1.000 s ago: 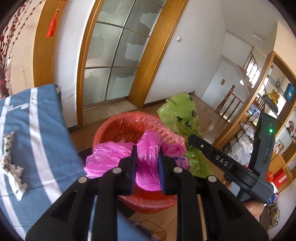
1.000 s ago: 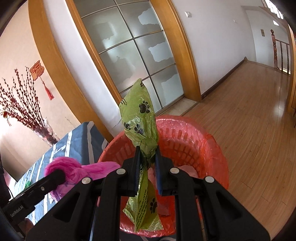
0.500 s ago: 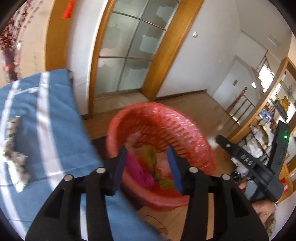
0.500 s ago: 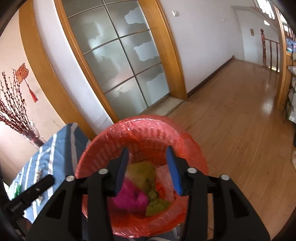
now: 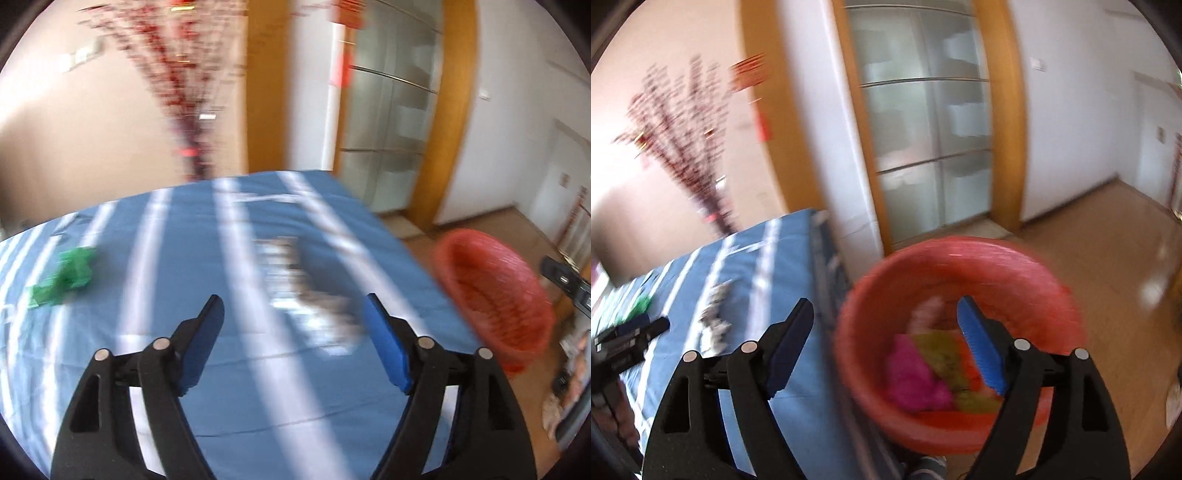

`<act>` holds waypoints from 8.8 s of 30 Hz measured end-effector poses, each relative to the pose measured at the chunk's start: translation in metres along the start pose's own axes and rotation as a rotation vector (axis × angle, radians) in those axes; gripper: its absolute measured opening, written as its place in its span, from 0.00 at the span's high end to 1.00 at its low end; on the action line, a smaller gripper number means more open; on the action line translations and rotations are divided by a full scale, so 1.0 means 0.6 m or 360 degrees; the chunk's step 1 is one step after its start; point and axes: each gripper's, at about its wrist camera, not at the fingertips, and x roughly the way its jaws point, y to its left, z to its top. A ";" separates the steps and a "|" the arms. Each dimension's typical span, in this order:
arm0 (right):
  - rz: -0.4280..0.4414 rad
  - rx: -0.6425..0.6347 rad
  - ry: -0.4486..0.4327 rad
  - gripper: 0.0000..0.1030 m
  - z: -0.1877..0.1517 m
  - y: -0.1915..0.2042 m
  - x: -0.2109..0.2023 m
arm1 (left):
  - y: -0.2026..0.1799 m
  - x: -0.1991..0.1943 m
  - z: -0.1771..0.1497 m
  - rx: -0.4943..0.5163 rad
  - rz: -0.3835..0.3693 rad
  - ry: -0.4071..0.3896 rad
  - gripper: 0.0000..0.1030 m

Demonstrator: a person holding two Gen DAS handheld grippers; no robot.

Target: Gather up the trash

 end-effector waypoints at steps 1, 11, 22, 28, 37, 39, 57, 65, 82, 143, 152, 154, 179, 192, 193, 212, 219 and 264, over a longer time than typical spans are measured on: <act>0.0023 -0.0045 0.0002 0.21 -0.001 0.024 0.005 | 0.028 -0.004 -0.001 -0.0024 0.0061 -0.0007 0.24; 0.0196 -0.0287 0.0080 0.19 -0.020 0.215 0.060 | 0.270 -0.001 -0.023 -0.0295 0.0455 0.0056 0.23; 0.0333 -0.0275 0.0393 0.37 -0.041 0.340 0.179 | 0.400 0.064 -0.015 -0.0413 0.0509 0.0167 0.25; 0.0307 -0.0305 0.0478 0.47 -0.048 0.358 0.207 | 0.434 0.095 -0.002 -0.0461 0.0531 0.0199 0.34; 0.0286 -0.0394 0.0530 0.70 -0.065 0.374 0.219 | 0.468 0.123 -0.010 -0.0528 0.0484 0.0317 0.52; 0.0277 -0.0410 0.0526 0.78 -0.065 0.374 0.217 | 0.471 0.122 -0.009 -0.0536 0.0464 0.0311 0.67; 0.0345 -0.0270 0.0354 0.82 -0.027 0.301 0.130 | 0.299 0.043 0.015 -0.0377 0.0067 0.0208 0.74; 0.0307 -0.0195 0.0210 0.82 -0.007 0.237 0.063 | 0.165 -0.009 0.033 -0.0182 -0.0133 0.0137 0.74; 0.0151 -0.0021 0.0031 0.82 0.004 0.096 -0.015 | -0.038 -0.040 0.026 0.0019 -0.0426 0.0137 0.74; -0.0372 0.0067 -0.0195 0.10 -0.087 -0.032 -0.170 | -0.117 -0.163 -0.082 0.0013 -0.0297 -0.0092 0.11; -0.0362 0.0020 -0.0242 0.02 -0.124 0.020 -0.231 | -0.048 -0.274 -0.142 -0.0042 0.0055 -0.0265 0.04; -0.0372 0.0007 -0.0231 0.02 -0.133 0.032 -0.239 | -0.043 -0.291 -0.150 -0.0038 0.0085 -0.0293 0.04; -0.0539 -0.0110 -0.0334 0.02 -0.191 0.101 -0.298 | -0.045 -0.354 -0.219 -0.0076 0.0096 -0.0382 0.04; -0.0577 -0.0085 -0.0253 0.02 -0.223 0.099 -0.294 | -0.058 -0.349 -0.240 -0.0046 0.0081 -0.0347 0.04; -0.0578 -0.0085 -0.0250 0.02 -0.224 0.098 -0.295 | -0.058 -0.348 -0.241 -0.0045 0.0080 -0.0343 0.04; -0.0578 -0.0082 -0.0251 0.02 -0.229 0.102 -0.300 | -0.056 -0.355 -0.248 -0.0047 0.0155 -0.0371 0.04; -0.0573 -0.0088 -0.0248 0.02 -0.229 0.106 -0.301 | -0.056 -0.359 -0.248 -0.0043 0.0162 -0.0382 0.04; -0.0570 -0.0074 -0.0217 0.02 -0.231 0.105 -0.291 | -0.056 -0.352 -0.245 -0.0039 0.0142 -0.0365 0.04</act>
